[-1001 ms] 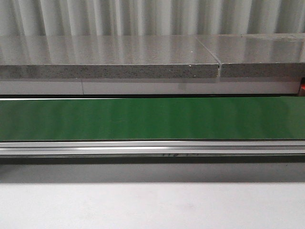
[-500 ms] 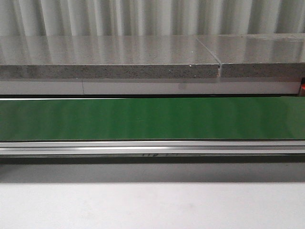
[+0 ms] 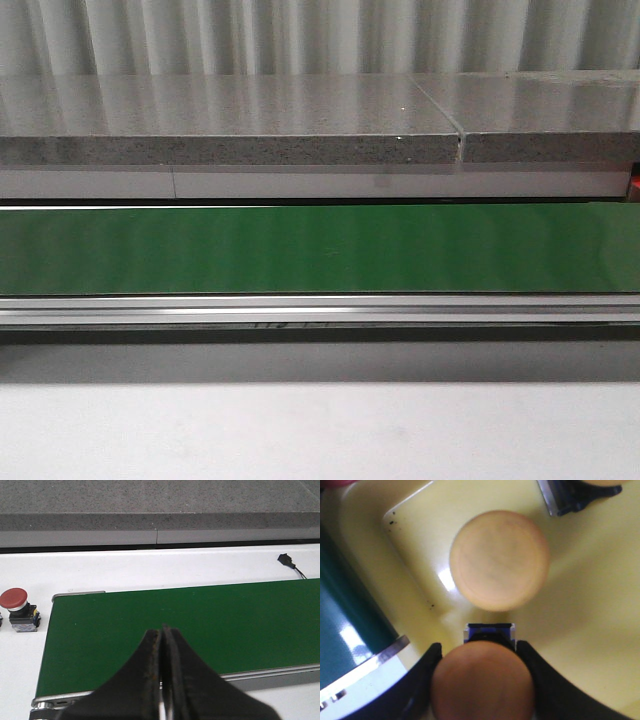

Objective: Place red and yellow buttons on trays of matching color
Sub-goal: 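Carry the yellow button with the right gripper into the yellow tray, then open the right gripper and return it above the belt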

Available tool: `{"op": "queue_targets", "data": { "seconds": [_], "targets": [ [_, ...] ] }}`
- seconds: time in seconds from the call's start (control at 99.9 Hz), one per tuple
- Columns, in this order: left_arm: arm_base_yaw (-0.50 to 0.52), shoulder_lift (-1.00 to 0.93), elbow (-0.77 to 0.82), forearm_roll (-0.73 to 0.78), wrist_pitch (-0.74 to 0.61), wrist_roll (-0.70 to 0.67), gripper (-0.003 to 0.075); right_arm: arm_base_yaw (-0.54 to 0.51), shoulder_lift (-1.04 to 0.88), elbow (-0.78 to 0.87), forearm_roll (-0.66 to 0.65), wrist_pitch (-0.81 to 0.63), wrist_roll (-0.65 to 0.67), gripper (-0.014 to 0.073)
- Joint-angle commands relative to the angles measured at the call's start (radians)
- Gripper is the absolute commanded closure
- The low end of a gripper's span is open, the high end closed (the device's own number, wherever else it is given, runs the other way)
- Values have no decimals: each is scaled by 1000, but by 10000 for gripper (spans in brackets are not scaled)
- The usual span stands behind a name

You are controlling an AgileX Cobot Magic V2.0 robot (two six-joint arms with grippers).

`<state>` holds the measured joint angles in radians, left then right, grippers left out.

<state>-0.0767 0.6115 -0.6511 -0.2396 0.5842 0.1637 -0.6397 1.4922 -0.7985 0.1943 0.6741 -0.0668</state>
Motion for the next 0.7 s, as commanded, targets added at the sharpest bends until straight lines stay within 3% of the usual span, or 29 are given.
{"op": "queue_targets", "data": {
  "seconds": [0.0,0.21,0.48,0.691],
  "targets": [
    [-8,1,-27,-19,-74,1,740,-6,-8,-17,8,-36,2,498],
    [-8,1,-27,-19,-74,1,740,-6,5,-17,8,-35,2,450],
    [-8,1,-27,-19,-74,1,740,-6,2,-17,9,-7,5,108],
    [-8,1,-27,-19,-74,1,740,-6,-58,-43,12,34,7,84]
  ]
}}
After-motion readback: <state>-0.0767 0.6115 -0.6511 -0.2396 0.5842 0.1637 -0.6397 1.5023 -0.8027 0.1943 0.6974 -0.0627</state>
